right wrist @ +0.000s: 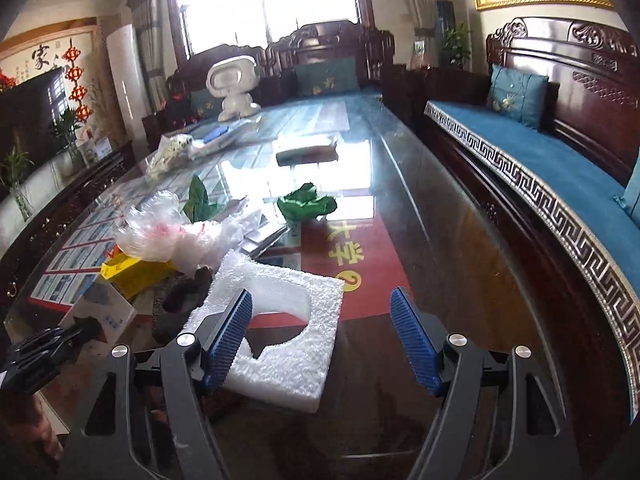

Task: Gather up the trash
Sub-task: 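Grasp the white foam block with the right tool, then carry card and foam to the bucket and open both tools to drop them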

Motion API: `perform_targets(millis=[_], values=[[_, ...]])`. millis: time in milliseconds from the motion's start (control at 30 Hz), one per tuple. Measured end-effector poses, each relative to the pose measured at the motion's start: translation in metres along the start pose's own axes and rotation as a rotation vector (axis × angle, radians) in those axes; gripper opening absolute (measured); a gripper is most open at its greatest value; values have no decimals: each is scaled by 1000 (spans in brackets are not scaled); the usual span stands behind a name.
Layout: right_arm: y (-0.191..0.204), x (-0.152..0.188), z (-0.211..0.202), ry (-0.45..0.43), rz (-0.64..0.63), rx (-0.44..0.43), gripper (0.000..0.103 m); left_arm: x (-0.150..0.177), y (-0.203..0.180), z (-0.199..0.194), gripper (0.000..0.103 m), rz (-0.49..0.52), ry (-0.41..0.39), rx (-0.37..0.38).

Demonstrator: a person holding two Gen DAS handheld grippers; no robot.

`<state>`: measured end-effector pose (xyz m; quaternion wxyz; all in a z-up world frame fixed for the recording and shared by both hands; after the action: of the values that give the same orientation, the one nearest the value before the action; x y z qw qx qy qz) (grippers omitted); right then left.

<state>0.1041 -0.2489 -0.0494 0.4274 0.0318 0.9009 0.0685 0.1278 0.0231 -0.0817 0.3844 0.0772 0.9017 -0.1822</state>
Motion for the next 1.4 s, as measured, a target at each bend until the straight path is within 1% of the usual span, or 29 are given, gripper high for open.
perform_targets(millis=[233,300,333,367,433,500,567,667,767,867,967,1100,1167,1233,1333,1400], values=[[-2,5,28,101,31,-14,70,-2,-4,-1,14,21,-4,11],[4,6,33,122,3,-12,58,-2,-6,0,14,28,-3,13],[6,7,35,134,0,-37,46,-3,-6,0,14,29,-3,13],[7,7,36,138,10,-68,40,-3,-7,0,14,29,-3,16],[9,6,34,122,-11,-48,32,-3,-7,0,14,30,-3,15],[10,6,26,91,-23,-31,30,-2,-7,-2,14,26,-1,18],[12,7,14,50,-27,-39,26,-1,-8,-3,14,30,0,16],[13,5,-9,-17,-40,-20,26,0,-11,-9,14,30,-1,25],[18,7,-33,-61,-61,-11,26,2,-16,-20,14,36,-14,36],[28,16,-59,-92,-86,-30,26,7,-21,-33,14,46,-21,54],[41,34,-85,-109,-113,-72,25,23,-29,-52,14,64,-16,83],[54,74,-113,-91,-121,-147,25,53,-37,-77,14,100,5,113],[60,92,-121,-73,-115,-174,25,73,-40,-88,14,98,45,156],[64,110,-130,-55,-111,-199,25,90,-43,-97,14,100,73,182],[67,132,-144,-35,-97,-223,25,114,-47,-111,14,123,98,193],[66,143,-150,-24,-97,-217,25,131,-51,-117,14,144,125,195]])
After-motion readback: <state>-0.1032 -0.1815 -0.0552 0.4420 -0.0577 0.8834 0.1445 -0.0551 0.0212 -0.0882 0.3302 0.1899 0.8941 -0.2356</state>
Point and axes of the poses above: each gripper's, at about its wrist camera, not at the fingertips, and z roughly the way its jaws point, y to its left, x to its underside, the point moved 5 cm from there along z, roughly the way its jaws point, and after that the axes turned 2 degrees about y, right-handed, at the moved point
